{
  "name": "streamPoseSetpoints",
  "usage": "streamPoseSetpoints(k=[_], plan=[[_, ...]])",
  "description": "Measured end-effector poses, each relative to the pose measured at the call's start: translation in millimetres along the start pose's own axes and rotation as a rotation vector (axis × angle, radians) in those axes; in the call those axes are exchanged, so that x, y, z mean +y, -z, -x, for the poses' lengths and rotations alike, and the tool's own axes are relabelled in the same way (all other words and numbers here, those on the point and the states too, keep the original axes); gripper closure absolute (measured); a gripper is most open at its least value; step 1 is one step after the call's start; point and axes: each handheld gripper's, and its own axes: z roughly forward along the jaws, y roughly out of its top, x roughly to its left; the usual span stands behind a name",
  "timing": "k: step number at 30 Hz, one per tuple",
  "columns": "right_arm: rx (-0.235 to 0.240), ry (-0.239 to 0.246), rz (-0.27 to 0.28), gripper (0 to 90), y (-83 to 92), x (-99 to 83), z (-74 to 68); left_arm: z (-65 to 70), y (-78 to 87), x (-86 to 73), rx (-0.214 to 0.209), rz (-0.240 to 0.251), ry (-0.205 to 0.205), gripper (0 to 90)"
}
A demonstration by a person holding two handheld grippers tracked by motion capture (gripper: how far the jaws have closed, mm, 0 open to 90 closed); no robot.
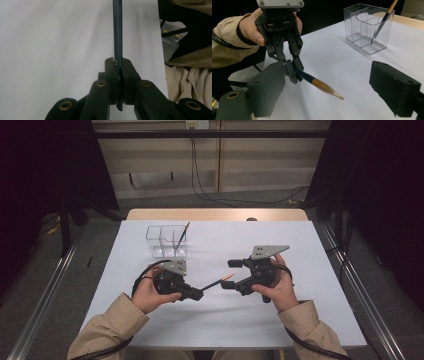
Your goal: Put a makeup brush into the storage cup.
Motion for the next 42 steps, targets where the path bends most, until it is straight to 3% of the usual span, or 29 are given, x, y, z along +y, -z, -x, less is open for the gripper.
streamPoseSetpoints(k=[16,26,29,36,42], plan=[[-0.004,-0.005,0.015,13.1,2.6,-0.5,0.9,-2.4,1.8,-4.5,-0.005,0.15,0.037,85.6],[-0.004,-0.02,0.038,16.9,2.4,-1.2,1.9,-2.3,0.6,-1.5,-0.001,0.208,0.042,85.5],[0.005,-0.017,0.045,24.1,2.1,-1.0,1.9,-2.1,-1.7,0.2,0.001,0.223,0.043,85.6],[0.013,-0.023,0.051,30.2,1.8,0.0,1.4,-2.5,-5.9,3.9,-0.001,0.271,0.051,85.6],[0.023,-0.033,0.063,38.2,1.9,0.8,0.5,-1.1,-12.1,5.5,-0.002,0.285,0.054,85.6]])
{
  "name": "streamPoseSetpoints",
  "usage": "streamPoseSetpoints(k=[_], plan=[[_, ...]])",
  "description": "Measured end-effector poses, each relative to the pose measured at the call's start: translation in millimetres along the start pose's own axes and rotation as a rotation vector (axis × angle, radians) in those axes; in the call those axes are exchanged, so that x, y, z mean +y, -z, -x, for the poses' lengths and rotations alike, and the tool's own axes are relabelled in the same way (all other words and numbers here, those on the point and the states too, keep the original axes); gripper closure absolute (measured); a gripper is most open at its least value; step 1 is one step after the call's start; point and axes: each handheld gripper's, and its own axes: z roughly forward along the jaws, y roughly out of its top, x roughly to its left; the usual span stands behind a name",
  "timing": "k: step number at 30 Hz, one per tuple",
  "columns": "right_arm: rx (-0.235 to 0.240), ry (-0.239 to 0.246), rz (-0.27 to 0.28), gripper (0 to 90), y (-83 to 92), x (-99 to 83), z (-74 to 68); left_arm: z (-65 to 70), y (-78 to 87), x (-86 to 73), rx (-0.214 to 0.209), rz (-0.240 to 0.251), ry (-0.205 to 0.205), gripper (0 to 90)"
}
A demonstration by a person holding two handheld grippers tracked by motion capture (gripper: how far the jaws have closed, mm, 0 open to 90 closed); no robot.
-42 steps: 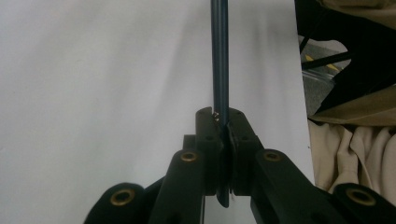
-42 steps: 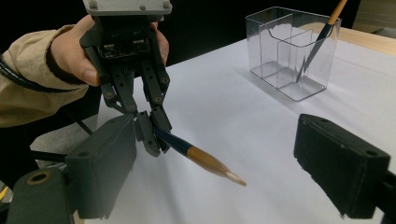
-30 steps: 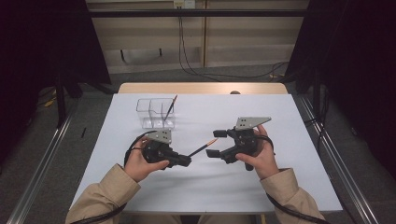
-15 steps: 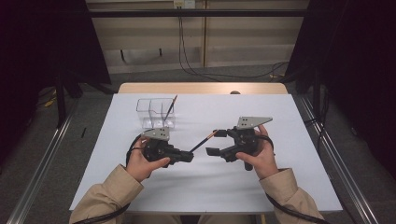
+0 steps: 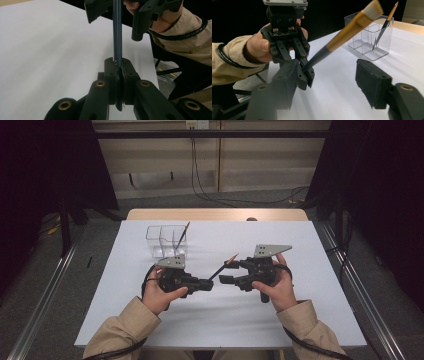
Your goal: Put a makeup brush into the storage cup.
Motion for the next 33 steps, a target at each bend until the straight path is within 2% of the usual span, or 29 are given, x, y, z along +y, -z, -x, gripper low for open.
streamPoseSetpoints(k=[4,8,14,22,29,33], plan=[[0.003,0.001,0.01,48.2,0.3,0.7,-0.3,-0.1,-3.5,-0.4,-0.006,0.02,0.016,85.6],[0.017,-0.022,0.019,59.1,0.4,0.8,0.8,0.2,-8.0,-1.6,-0.017,0.035,0.023,85.5],[0.039,-0.044,0.031,72.5,0.9,1.4,1.4,1.3,-13.5,-2.0,-0.023,0.028,0.026,85.5],[0.069,-0.075,0.041,77.9,1.3,2.1,1.8,4.5,-19.9,-1.0,-0.026,0.014,0.026,85.5],[0.071,-0.097,0.051,78.6,-1.1,0.6,2.6,5.0,-22.1,-0.7,-0.015,0.035,0.038,85.5],[0.071,-0.095,0.045,79.0,-4.0,-1.1,2.2,4.5,-25.2,-0.2,-0.024,0.046,0.045,85.6]])
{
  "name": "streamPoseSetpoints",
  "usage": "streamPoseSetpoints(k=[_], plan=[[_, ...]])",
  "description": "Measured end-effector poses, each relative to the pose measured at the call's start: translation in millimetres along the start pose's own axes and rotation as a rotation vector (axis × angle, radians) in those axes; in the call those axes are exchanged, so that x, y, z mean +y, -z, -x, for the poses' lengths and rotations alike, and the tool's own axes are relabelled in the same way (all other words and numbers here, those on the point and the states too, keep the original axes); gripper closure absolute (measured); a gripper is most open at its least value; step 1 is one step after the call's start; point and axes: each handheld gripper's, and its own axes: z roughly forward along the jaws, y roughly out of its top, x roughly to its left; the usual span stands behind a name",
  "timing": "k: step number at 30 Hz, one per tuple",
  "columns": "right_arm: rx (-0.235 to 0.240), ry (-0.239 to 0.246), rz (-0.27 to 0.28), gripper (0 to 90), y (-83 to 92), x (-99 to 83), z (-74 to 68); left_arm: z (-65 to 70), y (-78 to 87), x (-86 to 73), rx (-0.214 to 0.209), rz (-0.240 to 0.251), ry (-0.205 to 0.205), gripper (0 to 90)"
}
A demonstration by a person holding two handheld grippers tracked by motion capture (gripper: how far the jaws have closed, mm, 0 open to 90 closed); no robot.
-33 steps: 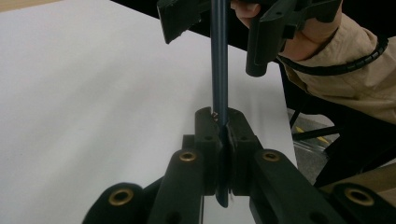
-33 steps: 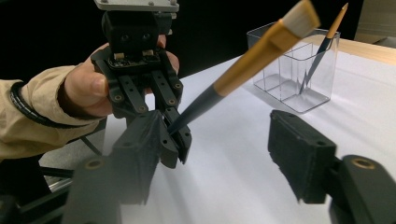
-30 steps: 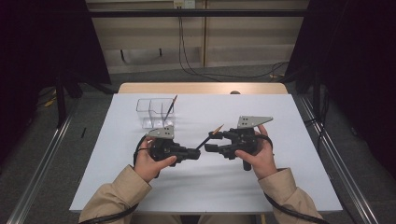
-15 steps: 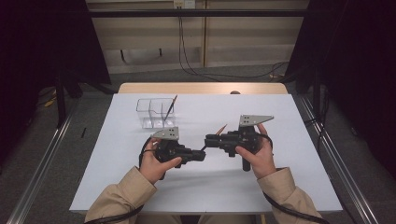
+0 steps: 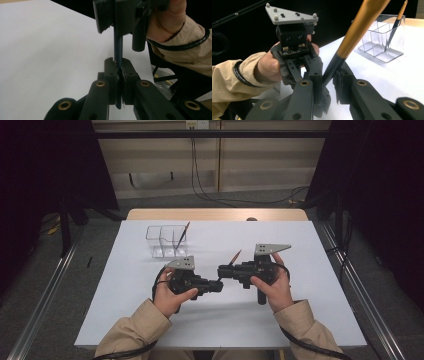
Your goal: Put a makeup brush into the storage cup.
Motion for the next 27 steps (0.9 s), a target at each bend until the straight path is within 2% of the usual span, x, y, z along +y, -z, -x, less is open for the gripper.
streamPoseSetpoints(k=[16,27], plan=[[0.036,0.009,-0.017,83.7,-8.6,0.5,-5.7,3.0,-14.1,-0.4,-0.036,0.005,0.015,85.4],[0.042,0.007,-0.031,84.0,-6.4,-1.2,-5.0,1.8,-15.0,-2.1,-0.059,0.019,0.02,83.7]])
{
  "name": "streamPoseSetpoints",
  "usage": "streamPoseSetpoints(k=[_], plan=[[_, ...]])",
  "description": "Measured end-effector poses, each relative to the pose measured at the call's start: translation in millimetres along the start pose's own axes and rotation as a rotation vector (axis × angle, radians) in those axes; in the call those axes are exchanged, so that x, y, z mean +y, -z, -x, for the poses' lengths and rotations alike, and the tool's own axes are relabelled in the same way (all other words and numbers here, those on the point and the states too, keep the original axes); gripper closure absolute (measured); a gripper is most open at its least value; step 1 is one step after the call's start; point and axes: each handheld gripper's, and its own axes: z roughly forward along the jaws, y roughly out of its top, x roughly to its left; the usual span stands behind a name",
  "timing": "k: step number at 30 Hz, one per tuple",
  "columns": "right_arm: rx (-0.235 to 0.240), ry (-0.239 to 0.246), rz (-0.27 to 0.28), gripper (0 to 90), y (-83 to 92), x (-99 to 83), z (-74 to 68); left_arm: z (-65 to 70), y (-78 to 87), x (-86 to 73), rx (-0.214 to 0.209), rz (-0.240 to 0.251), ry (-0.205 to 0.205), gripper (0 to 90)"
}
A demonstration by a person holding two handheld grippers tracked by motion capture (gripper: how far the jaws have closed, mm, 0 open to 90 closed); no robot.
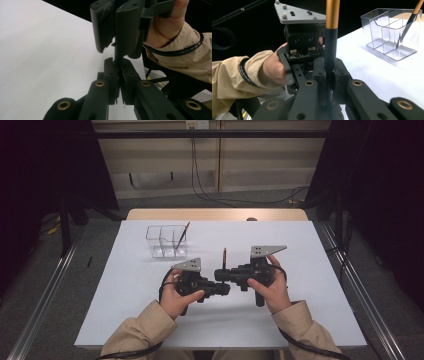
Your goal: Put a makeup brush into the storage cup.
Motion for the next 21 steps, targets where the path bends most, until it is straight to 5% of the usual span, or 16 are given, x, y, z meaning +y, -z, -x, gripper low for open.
streamPoseSetpoints(k=[21], plan=[[-0.045,0.024,0.006,84.0,10.6,-0.7,3.7,-4.5,27.0,1.3,0.068,0.069,-0.066,33.7]])
